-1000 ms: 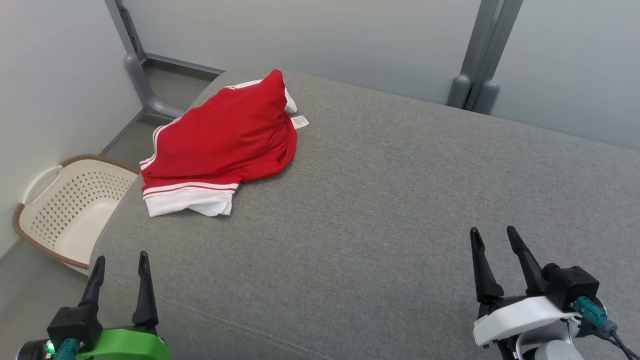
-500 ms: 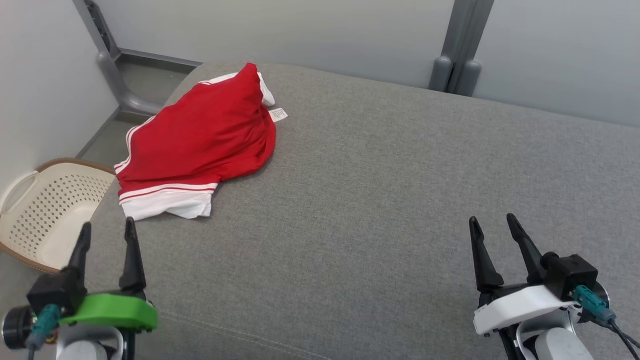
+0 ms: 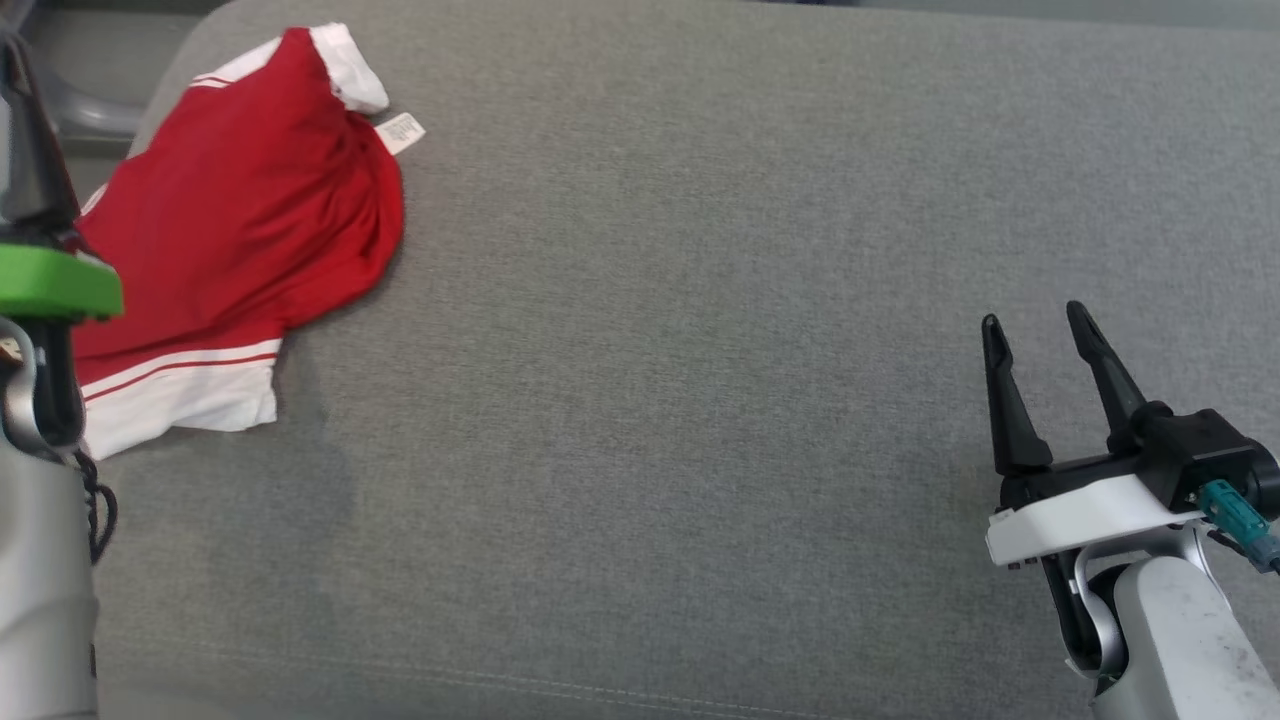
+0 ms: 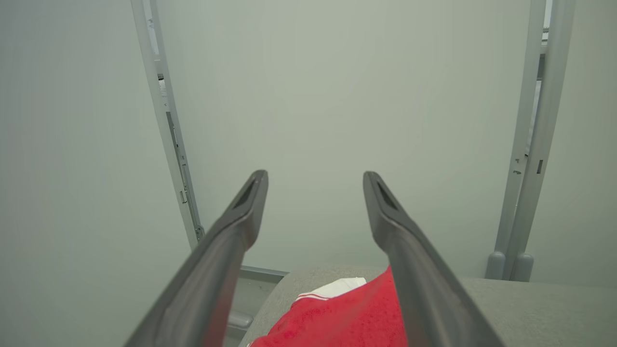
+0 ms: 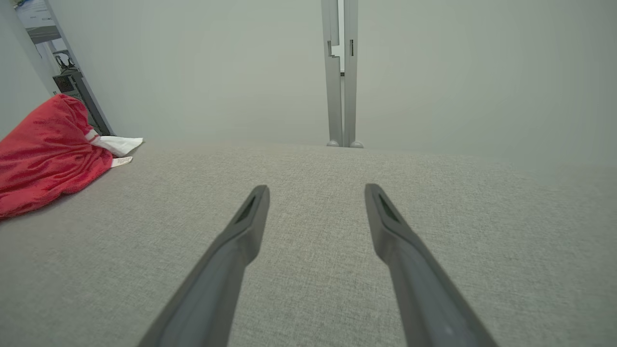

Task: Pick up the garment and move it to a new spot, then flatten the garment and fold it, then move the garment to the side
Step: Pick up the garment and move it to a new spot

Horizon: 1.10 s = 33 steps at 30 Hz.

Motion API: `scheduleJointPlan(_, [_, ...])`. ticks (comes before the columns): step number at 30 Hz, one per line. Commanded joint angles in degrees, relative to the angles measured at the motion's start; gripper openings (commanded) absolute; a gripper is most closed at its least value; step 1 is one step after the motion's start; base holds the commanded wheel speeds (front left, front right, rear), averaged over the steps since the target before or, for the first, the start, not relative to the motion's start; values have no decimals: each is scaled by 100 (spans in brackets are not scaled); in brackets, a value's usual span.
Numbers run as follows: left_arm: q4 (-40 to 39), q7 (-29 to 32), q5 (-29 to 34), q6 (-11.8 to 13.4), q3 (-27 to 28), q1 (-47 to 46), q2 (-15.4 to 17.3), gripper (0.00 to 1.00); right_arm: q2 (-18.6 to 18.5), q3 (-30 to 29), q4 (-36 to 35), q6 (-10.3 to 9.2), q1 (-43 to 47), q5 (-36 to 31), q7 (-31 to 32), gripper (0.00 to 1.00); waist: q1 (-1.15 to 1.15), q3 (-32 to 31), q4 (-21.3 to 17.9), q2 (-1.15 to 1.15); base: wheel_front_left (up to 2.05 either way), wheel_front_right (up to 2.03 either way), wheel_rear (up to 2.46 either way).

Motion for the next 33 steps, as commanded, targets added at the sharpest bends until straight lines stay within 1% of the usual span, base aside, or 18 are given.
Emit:
scheduleJointPlan(1, [125,0,-113,-19,-61,-312,94,100,-35,-50,-74,-8,-142,-59,5,100,-1,910,-846,0,0,0,0])
scheduleJointPlan(4, [422,44,-377,-20,-243,-770,264,100,-21,-115,-174,-8,-207,-127,3,100,-1,1108,-1006,0,0,0,0])
scheduleJointPlan(6, [642,89,-484,-21,-413,-1042,453,100,-13,-158,-226,-8,-250,-154,0,100,-1,1211,-1089,0,0,0,0])
scheduleJointPlan(11, [1245,331,-888,-22,-833,-1554,715,100,35,-178,-346,-8,-344,-234,-7,100,-1,1431,-1232,0,0,0,0])
scheduleJointPlan(14, [1590,534,-1013,-22,-1140,-1702,899,100,58,-163,-367,-8,-387,-245,-12,100,-1,1525,-1292,0,0,0,0])
scheduleJointPlan(17, [1940,776,-1222,-22,-1390,-1809,999,100,95,-153,-367,-8,-415,-275,-19,100,-1,1581,-1350,0,0,0,0])
scheduleJointPlan(21, [2517,1070,-1291,-21,-1520,-1859,1199,100,148,-162,-343,-8,-436,-262,-25,100,-1,1608,-1416,0,0,0,0])
scheduleJointPlan(24, [2849,1245,-1332,-21,-1564,-1943,1217,100,168,-175,-327,-8,-426,-253,-30,100,-1,1596,-1450,0,0,0,0])
scheduleJointPlan(25, [2946,1293,-1343,-21,-1582,-1963,1216,45,176,-181,-319,-8,-423,-252,-32,100,-1,1586,-1455,0,0,0,0])
scheduleJointPlan(26, [2986,1293,-1342,-21,-1607,-1980,1219,0,185,-181,-314,-8,-420,-257,-33,100,-1,1578,-1455,0,0,0,0])
scheduleJointPlan(29, [3049,1182,-1331,-21,-1697,-2058,1234,0,212,-135,-288,-8,-426,-237,-36,100,-1,1516,-1438,0,0,0,0])
scheduleJointPlan(33, [3029,836,-1258,-22,-1751,-2200,1302,0,226,-87,-228,-8,-406,-195,-37,100,-1,1343,-1396,0,0,0,0])
